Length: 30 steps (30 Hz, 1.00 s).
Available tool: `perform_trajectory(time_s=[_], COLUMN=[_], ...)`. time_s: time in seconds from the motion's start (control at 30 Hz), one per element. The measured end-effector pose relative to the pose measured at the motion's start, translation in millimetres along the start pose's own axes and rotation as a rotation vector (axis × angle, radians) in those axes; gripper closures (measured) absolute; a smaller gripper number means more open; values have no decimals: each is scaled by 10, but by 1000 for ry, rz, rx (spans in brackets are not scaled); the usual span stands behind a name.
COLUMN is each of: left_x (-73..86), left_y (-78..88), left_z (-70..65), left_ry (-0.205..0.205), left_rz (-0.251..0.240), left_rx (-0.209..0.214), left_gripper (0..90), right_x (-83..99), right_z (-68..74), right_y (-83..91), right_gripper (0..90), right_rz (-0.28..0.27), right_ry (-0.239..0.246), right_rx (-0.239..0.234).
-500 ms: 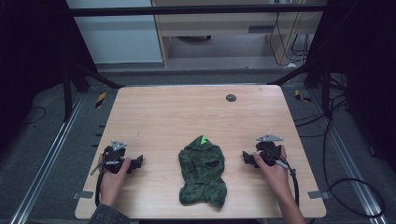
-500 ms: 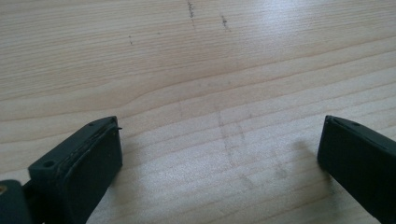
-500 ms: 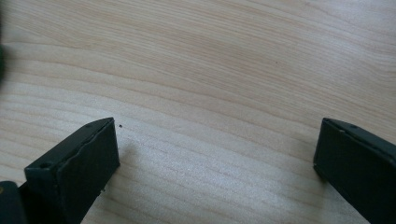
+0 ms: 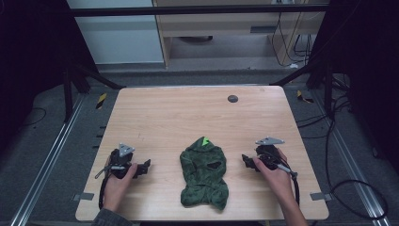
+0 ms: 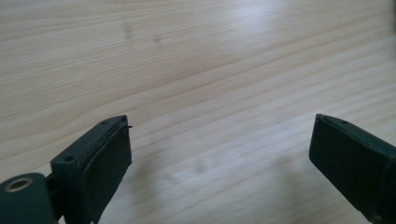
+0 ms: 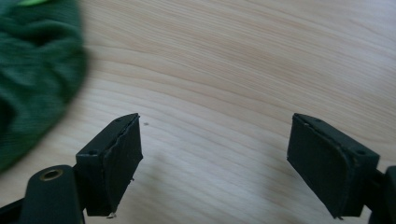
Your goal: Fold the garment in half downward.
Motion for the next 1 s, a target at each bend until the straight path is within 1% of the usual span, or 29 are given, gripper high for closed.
perform_trajectory(time_s=[0.03, 0.07, 0.13, 0.17, 0.2, 0.23, 0.27, 0.3, 0.33, 0.37, 0.4, 0.47, 0.5, 0.57, 0.6, 0.63, 0.67, 0.7, 0.73, 0.8, 0.83, 0.87, 0.9, 0.93, 1.0], left_x=[0, -100, -226, -226, -363, -363, -447, -513, -615, -615, -711, -786, -819, -873, -893, -913, -929, -929, -947, -966, -971, -966, -966, -954, -937], left_y=[0, 47, 108, 108, 147, 147, 161, 166, 149, 149, 111, 64, 40, -8, -33, -55, -72, -72, -98, -139, -163, -208, -208, -239, -275], left_z=[0, -123, -242, -242, -349, -349, -404, -439, -494, -494, -547, -603, -636, -701, -731, -758, -783, -783, -808, -837, -848, -869, -869, -892, -926], left_ry=[0, -38, -81, -81, -119, -119, -131, -131, -120, -120, -118, -141, -151, -185, -196, -197, -194, -194, -189, -191, -191, -181, -181, -194, -209], left_rz=[0, -15, -32, -32, -40, -40, -43, -50, -58, -58, -49, -41, -42, -36, -31, -28, -25, -25, -25, -20, -15, -1, -1, 10, 22], left_rx=[0, 40, 71, 71, 104, 104, 125, 145, 181, 181, 224, 240, 244, 248, 248, 254, 270, 270, 277, 284, 290, 302, 302, 306, 307], left_gripper=[62, 64, 64, 63, 63, 63, 63, 63, 77, 83, 94, 130, 138, 193, 200, 217, 258, 288, 288, 337, 367, 387, 399, 399, 402], right_x=[0, -49, -101, -101, -178, -178, -203, -249, -328, -328, -397, -472, -505, -551, -566, -577, -582, -582, -585, -590, -595, -605, -605, -610, -617], right_z=[0, 113, 201, 201, 299, 299, 326, 368, 425, 425, 463, 485, 492, 498, 498, 497, 502, 502, 506, 512, 518, 535, 535, 543, 571], right_y=[0, 17, 27, 27, 24, 24, 25, 24, 31, 31, 31, 17, 1, -39, -61, -87, -113, -113, -139, -194, -218, -265, -265, -286, -381], right_gripper=[178, 203, 259, 259, 314, 314, 341, 372, 437, 437, 481, 535, 558, 598, 621, 644, 672, 672, 691, 720, 731, 744, 744, 744, 712], right_rz=[0, -8, -14, -14, -4, -4, 4, 13, 19, 19, 30, 40, 47, 68, 78, 85, 87, 87, 91, 95, 93, 91, 91, 89, 108], right_ry=[0, 28, 50, 50, 96, 96, 112, 134, 160, 160, 179, 206, 209, 229, 233, 240, 234, 234, 229, 229, 226, 217, 217, 216, 223], right_rx=[0, -54, -86, -86, -114, -114, -116, -129, -146, -146, -167, -184, -193, -207, -210, -216, -230, -230, -243, -258, -264, -277, -277, -280, -286])
Point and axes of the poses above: each handheld gripper's, and its own axes: y roughly backward along the jaws, x roughly out of its underside, z roughly to its left, the point moved 5 cm from there along -y, roughly forward along the jaws, and after that the axes turned 13 degrees about -x, right-handed, at the moved point
